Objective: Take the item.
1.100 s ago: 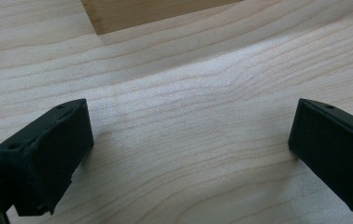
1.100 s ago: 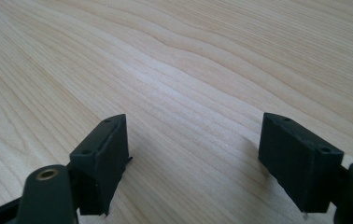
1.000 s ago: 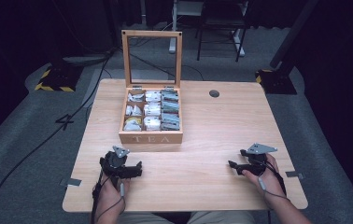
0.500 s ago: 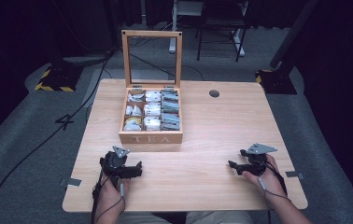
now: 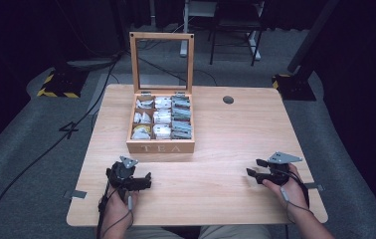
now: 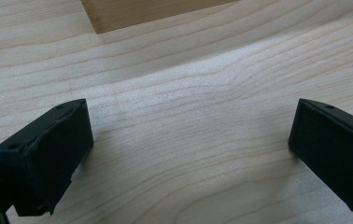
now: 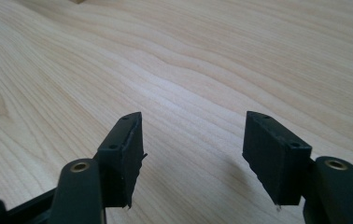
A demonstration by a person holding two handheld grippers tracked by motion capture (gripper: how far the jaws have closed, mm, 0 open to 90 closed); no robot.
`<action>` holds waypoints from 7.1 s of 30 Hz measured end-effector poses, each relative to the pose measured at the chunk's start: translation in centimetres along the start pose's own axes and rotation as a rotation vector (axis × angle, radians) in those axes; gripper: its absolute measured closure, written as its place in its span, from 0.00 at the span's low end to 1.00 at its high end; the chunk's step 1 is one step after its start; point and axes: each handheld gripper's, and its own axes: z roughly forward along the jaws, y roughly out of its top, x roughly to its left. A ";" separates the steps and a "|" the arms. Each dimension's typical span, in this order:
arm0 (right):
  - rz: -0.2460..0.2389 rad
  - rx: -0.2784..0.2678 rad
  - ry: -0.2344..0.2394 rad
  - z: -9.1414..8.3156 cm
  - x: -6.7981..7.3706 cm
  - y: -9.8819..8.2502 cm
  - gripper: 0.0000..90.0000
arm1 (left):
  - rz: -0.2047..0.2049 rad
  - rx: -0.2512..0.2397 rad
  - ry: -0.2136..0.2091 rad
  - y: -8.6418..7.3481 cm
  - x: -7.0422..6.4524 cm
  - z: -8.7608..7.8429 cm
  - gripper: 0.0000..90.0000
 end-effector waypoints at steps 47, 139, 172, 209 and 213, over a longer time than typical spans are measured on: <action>-0.152 -0.105 0.200 0.9 2.2 15.2 0.49 | 0.006 -0.002 -0.013 -0.2 0.0 -0.2 0.00; -0.154 0.238 0.341 20.1 14.5 22.8 0.84 | -0.015 -0.003 0.016 0.0 -0.3 0.1 0.00; -0.178 0.065 0.337 16.3 13.8 24.8 1.00 | -0.012 -0.001 0.014 0.1 -0.3 0.1 0.00; -0.086 -0.144 0.351 3.5 6.6 23.7 1.00 | -0.011 -0.001 0.014 0.1 -0.3 0.1 0.00; -0.074 -0.151 0.326 2.4 5.1 23.3 1.00 | -0.009 -0.001 0.015 0.1 -0.3 0.1 0.00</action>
